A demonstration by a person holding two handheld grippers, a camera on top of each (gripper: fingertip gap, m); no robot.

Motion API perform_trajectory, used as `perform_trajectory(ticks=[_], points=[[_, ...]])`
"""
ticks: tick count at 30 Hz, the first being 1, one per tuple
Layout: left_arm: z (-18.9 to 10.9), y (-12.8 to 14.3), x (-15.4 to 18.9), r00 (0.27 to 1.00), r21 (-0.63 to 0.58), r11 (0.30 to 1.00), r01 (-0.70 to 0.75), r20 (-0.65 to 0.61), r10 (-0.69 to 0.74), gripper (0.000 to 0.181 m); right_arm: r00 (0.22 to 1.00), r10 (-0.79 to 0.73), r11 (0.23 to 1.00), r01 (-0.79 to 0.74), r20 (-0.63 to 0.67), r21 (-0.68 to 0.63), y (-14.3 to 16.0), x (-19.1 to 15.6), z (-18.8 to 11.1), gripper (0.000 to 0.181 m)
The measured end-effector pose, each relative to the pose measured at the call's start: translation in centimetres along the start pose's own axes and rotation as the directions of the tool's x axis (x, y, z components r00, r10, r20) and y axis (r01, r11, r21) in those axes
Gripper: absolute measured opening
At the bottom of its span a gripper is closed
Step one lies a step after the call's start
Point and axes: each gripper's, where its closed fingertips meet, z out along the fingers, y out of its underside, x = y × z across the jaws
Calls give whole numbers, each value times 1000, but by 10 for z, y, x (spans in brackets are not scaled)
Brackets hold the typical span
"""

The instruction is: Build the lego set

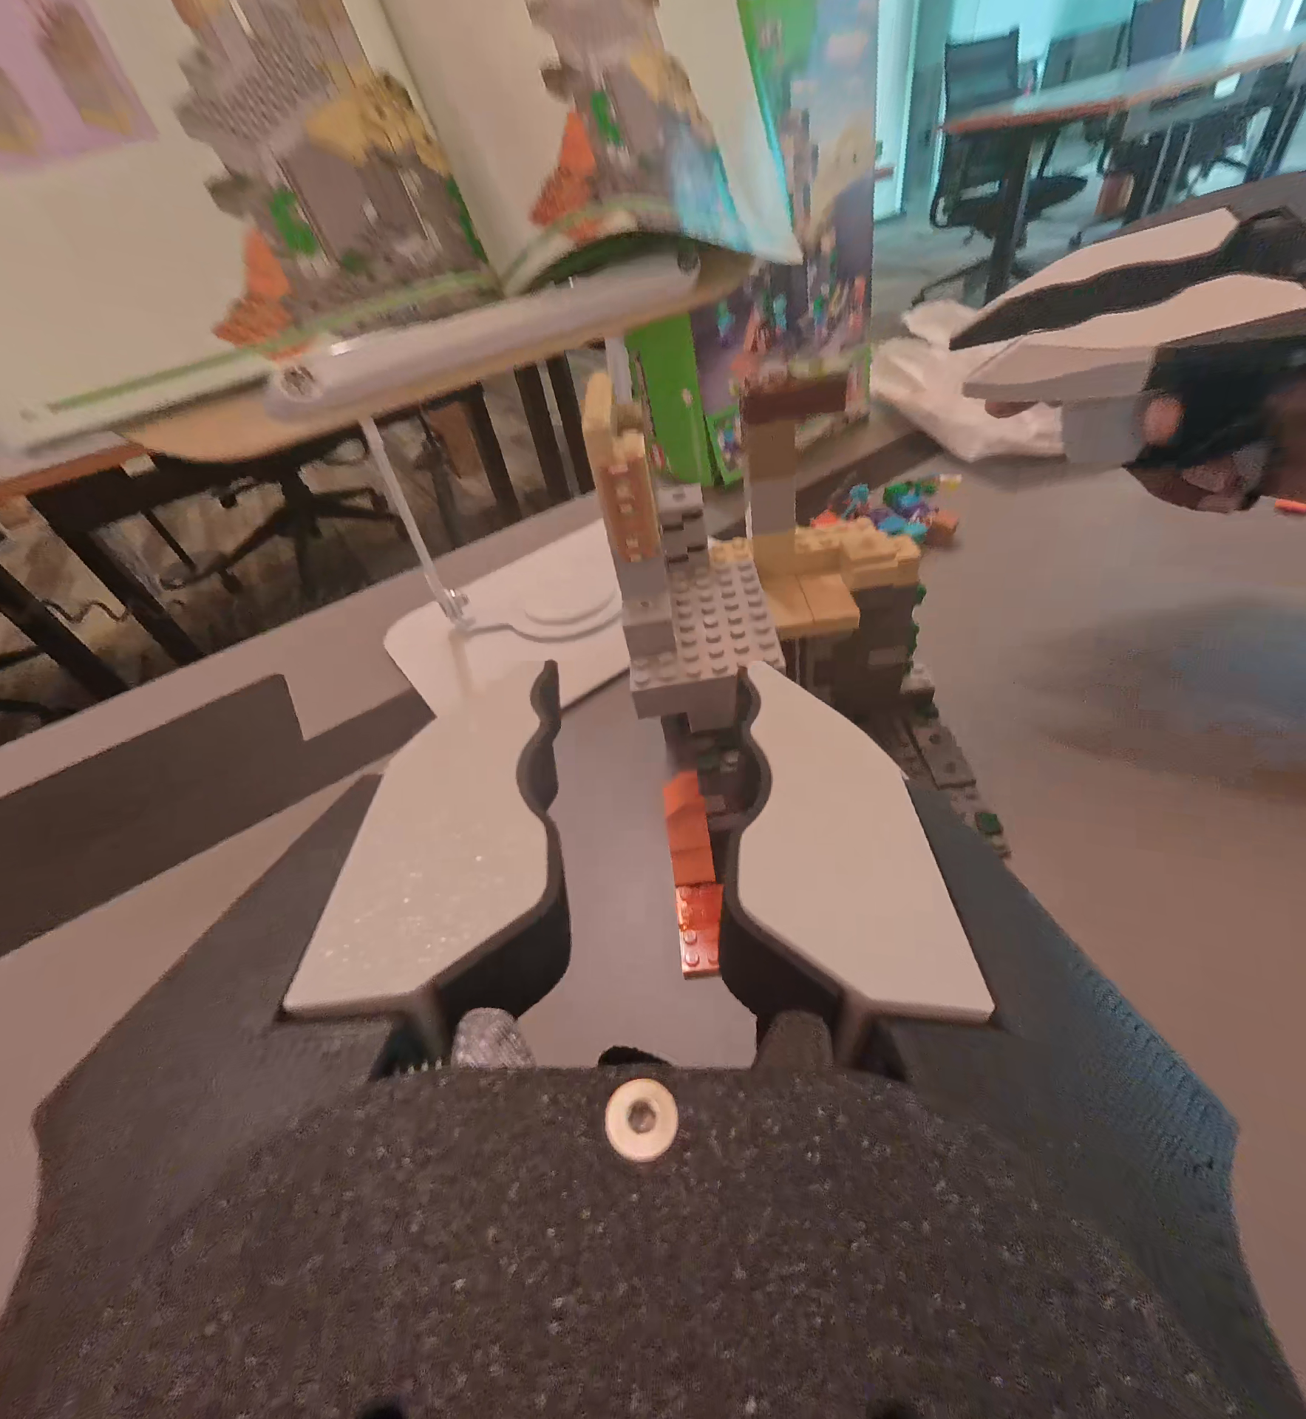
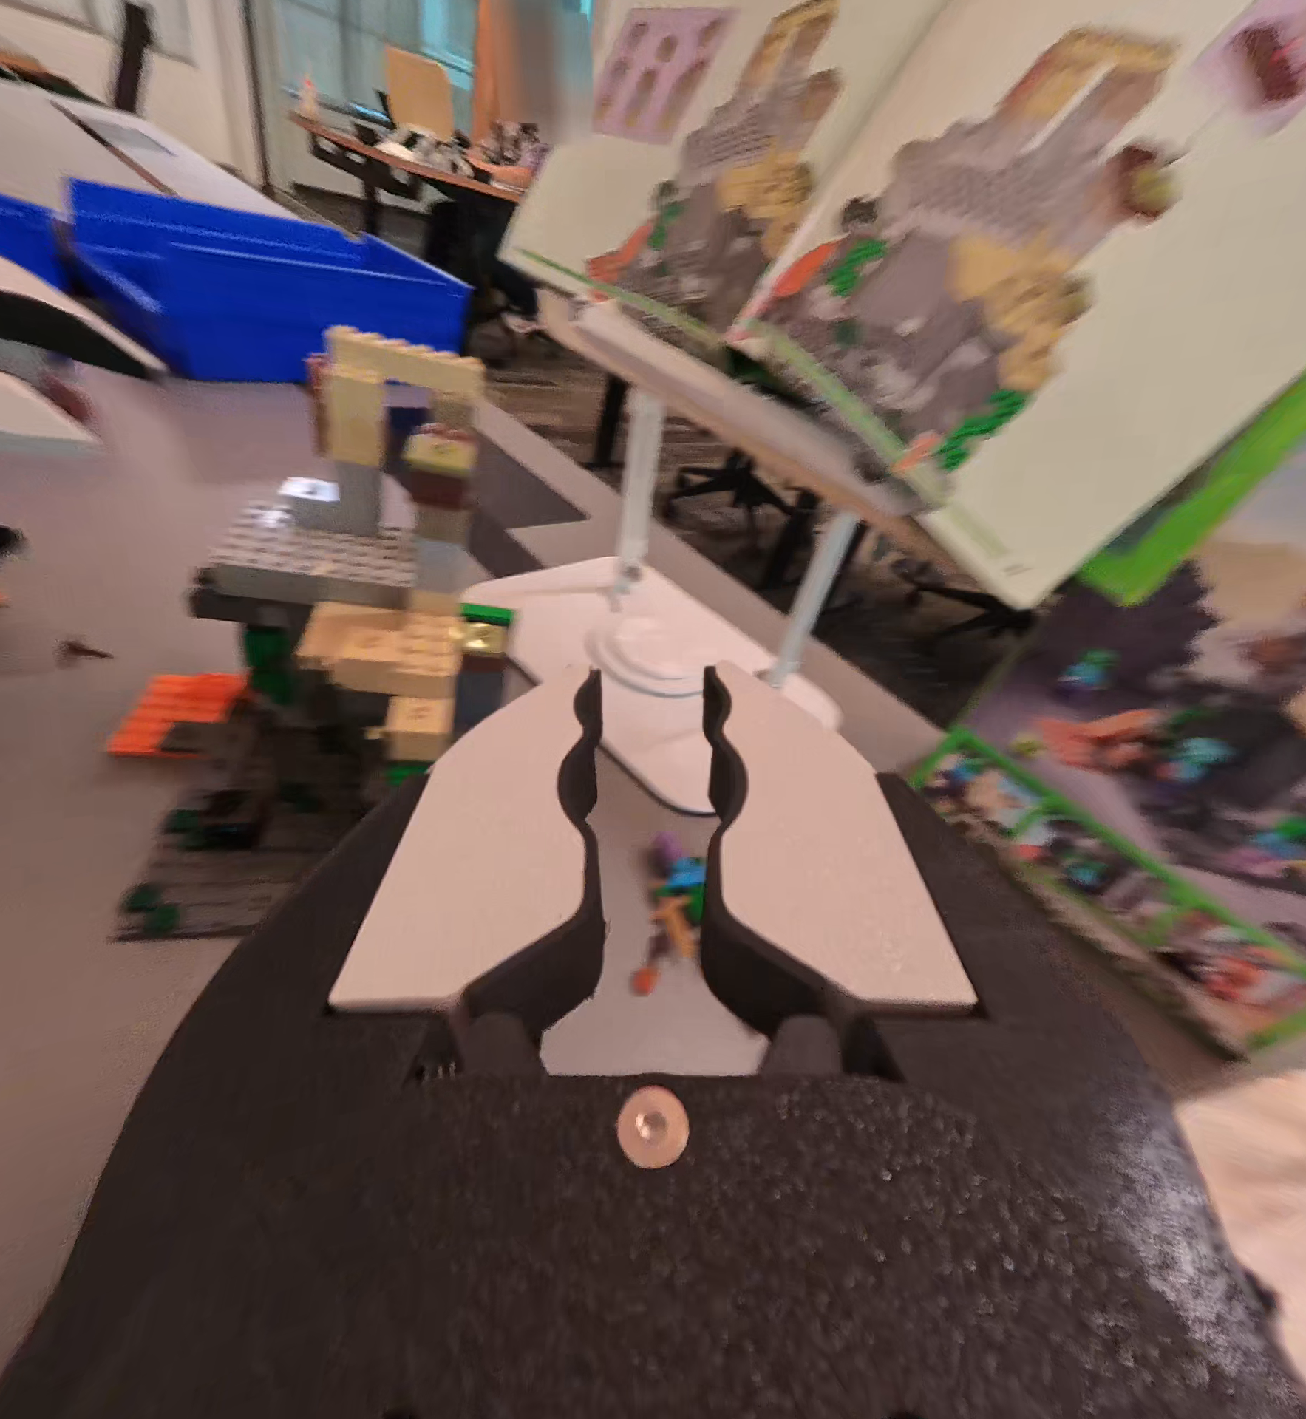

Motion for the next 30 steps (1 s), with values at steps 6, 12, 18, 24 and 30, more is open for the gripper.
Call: perform_trajectory(ticks=[6,12,18,24,30], points=[[-3,-11,9,1000,48,999,-14,-7,14,38,879,-433,899,405,-199,-167,-8,89,17,27],[4,0,16,999,21,999,-44,-22,45,36,632,-762,646,725,-140,-240,-7,108,47,30],[8,13,15,999,-20,999,-28,-35,27,34,552,-825,565,793,-121,-228,-10,112,65,18],[9,18,14,999,-32,999,-11,-49,9,32,586,-805,590,774,-92,-231,-10,118,68,13],[10,19,17,998,-34,999,-7,-63,5,32,602,-794,604,765,-86,-224,-13,118,67,1]])
